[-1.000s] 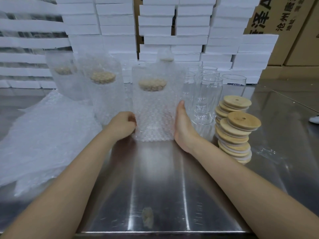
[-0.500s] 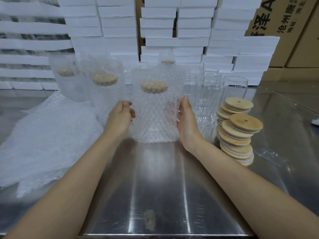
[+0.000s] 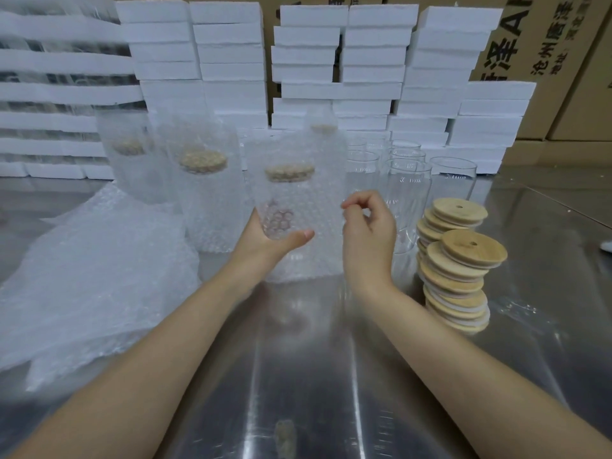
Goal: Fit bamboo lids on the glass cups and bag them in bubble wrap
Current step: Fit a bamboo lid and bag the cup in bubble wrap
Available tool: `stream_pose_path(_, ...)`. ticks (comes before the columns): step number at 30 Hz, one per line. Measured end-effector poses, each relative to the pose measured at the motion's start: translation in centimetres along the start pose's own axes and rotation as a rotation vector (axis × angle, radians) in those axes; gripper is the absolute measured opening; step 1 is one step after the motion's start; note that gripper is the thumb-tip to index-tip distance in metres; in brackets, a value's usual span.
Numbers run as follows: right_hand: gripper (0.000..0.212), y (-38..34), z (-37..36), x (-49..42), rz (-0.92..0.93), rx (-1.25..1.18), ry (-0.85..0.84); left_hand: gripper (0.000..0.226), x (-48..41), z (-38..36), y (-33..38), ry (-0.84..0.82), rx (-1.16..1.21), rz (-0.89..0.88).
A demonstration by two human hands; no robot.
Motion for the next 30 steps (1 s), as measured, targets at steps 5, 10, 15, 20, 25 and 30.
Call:
stream_pose_path(5,0.038,-0.9,-2.2,2.0,0.183,0.387,-0.271,0.083,0.2,0.2,0.4,0.125,0.07,-0.007)
stream_pose_path(10,0.067,-1.5,-3.5,0.9,0.168,0.469,-0.354,0.083,0.1,-0.4,1.7,0.065,-0.005,-0.115)
stream_pose_path(15,0.089,-1.7,-2.1,-0.5,0.008,0.42,-0.351,0.087,1.0,-0.9,1.7,-0.164,-0.016,-0.092)
stream_pose_path(20,0.079,-1.0,-0.8,-1.8,-0.325,0.199,-0.381,0.055,2.3,-1.7,2.3,-0.505,0.158,-0.017)
stream_pose_path(25,0.049,-0.6,0.2,-2.4,-0.384,0.244,-0.484,0.056,2.7,-1.7,1.9,-0.627,0.13,0.044)
stream_pose_path(30,0.054,-2.3,0.3,-4.0,-0.264,0.277,-0.348,0.039,1.0,-0.7,1.1,-0.349,0.342,0.106)
Point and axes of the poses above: each hand's wrist, its own x-axis away from the middle knuckle, its own z-axis out of the back of the hand, y = z × x, the point moved 6 cm from there along -x, towards the middle knuckle, and after that the axes turned 9 degrees about -x, right-handed, at the moved point
